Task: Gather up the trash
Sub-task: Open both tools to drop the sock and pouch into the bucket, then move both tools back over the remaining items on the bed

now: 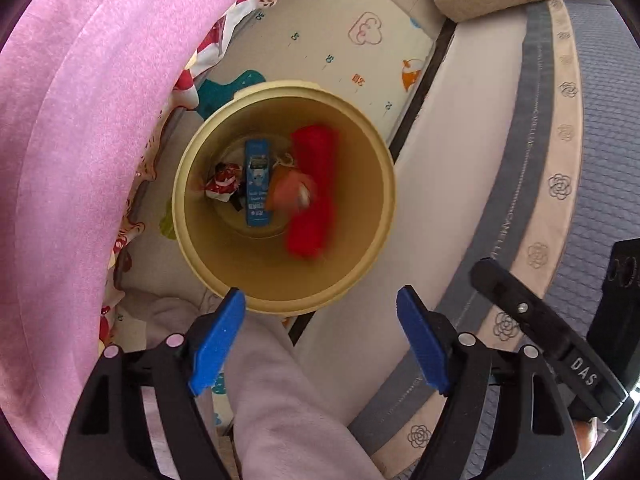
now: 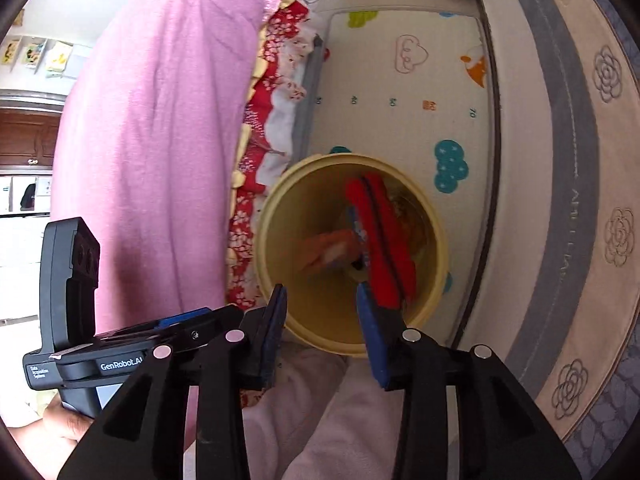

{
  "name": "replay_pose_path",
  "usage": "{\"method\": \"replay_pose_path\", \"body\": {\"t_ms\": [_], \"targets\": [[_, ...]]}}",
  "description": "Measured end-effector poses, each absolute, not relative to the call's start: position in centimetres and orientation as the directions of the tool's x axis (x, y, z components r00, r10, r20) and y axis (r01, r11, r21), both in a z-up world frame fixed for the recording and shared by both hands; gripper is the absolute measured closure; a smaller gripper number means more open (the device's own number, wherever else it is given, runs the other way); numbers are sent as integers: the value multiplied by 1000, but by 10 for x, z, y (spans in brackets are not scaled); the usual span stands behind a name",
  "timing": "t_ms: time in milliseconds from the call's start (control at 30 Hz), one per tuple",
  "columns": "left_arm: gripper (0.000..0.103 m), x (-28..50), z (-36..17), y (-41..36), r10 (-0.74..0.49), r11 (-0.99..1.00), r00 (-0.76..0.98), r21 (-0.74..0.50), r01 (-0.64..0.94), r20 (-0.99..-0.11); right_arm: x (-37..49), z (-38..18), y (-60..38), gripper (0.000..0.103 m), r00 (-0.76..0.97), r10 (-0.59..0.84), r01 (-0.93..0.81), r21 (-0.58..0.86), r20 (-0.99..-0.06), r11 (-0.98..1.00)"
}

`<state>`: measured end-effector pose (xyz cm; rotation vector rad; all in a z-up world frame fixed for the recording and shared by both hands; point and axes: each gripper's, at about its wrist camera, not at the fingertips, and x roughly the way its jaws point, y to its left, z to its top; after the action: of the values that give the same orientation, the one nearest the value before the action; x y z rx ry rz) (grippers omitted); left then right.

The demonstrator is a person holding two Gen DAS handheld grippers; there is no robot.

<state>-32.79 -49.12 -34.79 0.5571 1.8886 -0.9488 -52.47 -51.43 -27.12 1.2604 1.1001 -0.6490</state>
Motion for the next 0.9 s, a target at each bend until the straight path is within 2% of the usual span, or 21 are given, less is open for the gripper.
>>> {"method": "replay_pose_path", "body": {"t_ms": [233, 500, 733, 900], "targets": [[26, -330, -330, -496, -27, 563, -450, -385, 731, -893, -523, -260, -520, 66, 364, 166, 872, 398, -916, 284], [26, -309, -283, -496, -122, 533, -429, -424, 732, -895, -493, -218, -528, 66, 388, 134, 836, 409, -912, 365], [26, -256, -243, -466, -200, 578, -372, -416, 702, -906, -414, -180, -517, 66, 402, 167, 748, 428, -900, 507], [26, -199, -206, -417, -276, 654, -301, -408, 638, -913, -338, -148, -494, 66, 422, 206, 646, 452, -883, 616]]}}
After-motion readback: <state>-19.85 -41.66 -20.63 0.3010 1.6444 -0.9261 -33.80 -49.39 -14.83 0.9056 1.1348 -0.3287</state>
